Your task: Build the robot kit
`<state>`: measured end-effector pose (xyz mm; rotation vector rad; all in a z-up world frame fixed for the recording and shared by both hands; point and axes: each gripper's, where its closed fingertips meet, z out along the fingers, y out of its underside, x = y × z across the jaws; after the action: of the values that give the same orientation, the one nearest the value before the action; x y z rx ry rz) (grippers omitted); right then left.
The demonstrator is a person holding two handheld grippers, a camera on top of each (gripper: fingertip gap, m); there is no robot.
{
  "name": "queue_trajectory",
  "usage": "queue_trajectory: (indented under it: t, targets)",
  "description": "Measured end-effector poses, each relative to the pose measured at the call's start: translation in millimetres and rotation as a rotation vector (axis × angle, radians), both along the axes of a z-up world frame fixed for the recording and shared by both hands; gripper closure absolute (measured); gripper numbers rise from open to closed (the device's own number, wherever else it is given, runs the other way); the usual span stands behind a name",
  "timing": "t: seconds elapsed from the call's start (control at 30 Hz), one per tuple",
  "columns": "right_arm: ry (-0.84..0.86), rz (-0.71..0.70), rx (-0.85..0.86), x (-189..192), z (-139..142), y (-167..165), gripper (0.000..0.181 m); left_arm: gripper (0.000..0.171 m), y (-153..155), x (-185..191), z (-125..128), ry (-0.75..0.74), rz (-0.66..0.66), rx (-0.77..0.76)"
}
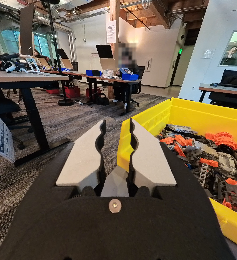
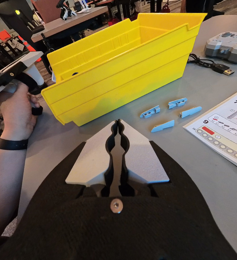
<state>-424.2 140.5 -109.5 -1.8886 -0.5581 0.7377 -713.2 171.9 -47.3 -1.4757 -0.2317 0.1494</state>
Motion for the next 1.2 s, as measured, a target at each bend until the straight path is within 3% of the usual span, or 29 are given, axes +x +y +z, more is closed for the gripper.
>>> queue_trajectory:
  t: [1.2]
  targets:
    - [0.028,-0.009,-0.120,2,-11,2,0.181,0.141,2,5,0,-0.037,-0.040,0.017]
